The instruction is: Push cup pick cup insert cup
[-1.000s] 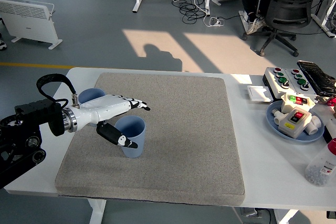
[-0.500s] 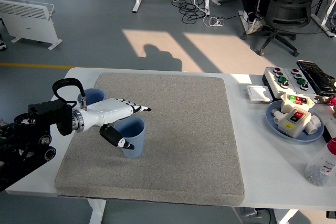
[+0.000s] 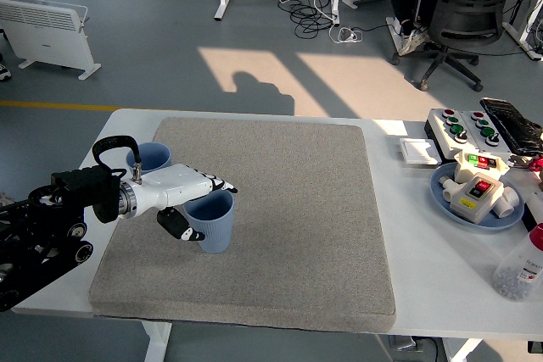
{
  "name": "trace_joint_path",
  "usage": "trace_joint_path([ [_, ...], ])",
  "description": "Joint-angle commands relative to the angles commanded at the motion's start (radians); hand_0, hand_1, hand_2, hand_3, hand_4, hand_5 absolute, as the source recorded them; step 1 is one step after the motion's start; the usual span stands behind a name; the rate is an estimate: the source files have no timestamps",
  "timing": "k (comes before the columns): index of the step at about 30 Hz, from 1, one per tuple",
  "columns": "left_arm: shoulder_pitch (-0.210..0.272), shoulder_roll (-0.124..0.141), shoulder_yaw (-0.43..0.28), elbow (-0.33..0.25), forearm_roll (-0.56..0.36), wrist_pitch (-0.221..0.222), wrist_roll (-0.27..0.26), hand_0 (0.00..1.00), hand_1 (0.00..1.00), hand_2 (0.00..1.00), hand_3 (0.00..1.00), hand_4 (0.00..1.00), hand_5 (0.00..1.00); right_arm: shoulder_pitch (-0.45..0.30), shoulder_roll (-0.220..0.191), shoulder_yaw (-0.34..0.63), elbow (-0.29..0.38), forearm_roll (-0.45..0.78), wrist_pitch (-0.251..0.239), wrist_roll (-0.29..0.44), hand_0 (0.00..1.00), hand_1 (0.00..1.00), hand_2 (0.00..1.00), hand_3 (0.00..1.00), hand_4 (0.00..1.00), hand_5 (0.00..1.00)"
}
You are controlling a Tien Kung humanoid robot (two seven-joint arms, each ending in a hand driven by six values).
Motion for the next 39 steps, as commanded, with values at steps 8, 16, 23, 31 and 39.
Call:
trace_joint_path([
  [8, 0.006, 0.004, -0.009, -0.003, -0.005, -0.005, 0.004, 0.461, 0.633, 0.750, 0.534, 0.618, 0.002, 0.000, 0.000, -0.002, 0.000, 0.003, -0.001, 0.001, 0.730, 0.665, 0.636, 0.572, 0.129, 0.361],
  [16, 0.019, 0.028, -0.085, -0.033, -0.052, -0.050, 0.010, 0.445, 0.533, 0.619, 0.432, 0.571, 0.016, -0.002, 0.001, -0.002, 0.000, 0.005, -0.002, 0.001, 0.730, 0.666, 0.636, 0.572, 0.129, 0.361],
  [23, 0.012, 0.090, -0.200, -0.072, -0.092, -0.093, 0.019, 0.446, 0.528, 0.614, 0.432, 0.578, 0.034, -0.008, 0.001, -0.001, 0.000, 0.006, -0.002, 0.001, 0.730, 0.666, 0.636, 0.572, 0.129, 0.361],
  [31, -0.052, 0.171, -0.272, -0.016, -0.121, -0.117, 0.013, 0.443, 0.529, 0.619, 0.437, 0.591, 0.048, -0.016, 0.002, 0.000, 0.001, 0.004, -0.002, 0.000, 0.730, 0.666, 0.636, 0.572, 0.129, 0.362],
  [39, -0.090, 0.147, -0.236, 0.115, -0.105, -0.105, 0.012, 0.441, 0.542, 0.634, 0.450, 0.609, 0.078, -0.017, 0.002, 0.000, 0.002, 0.003, -0.002, -0.001, 0.730, 0.667, 0.636, 0.572, 0.129, 0.364],
])
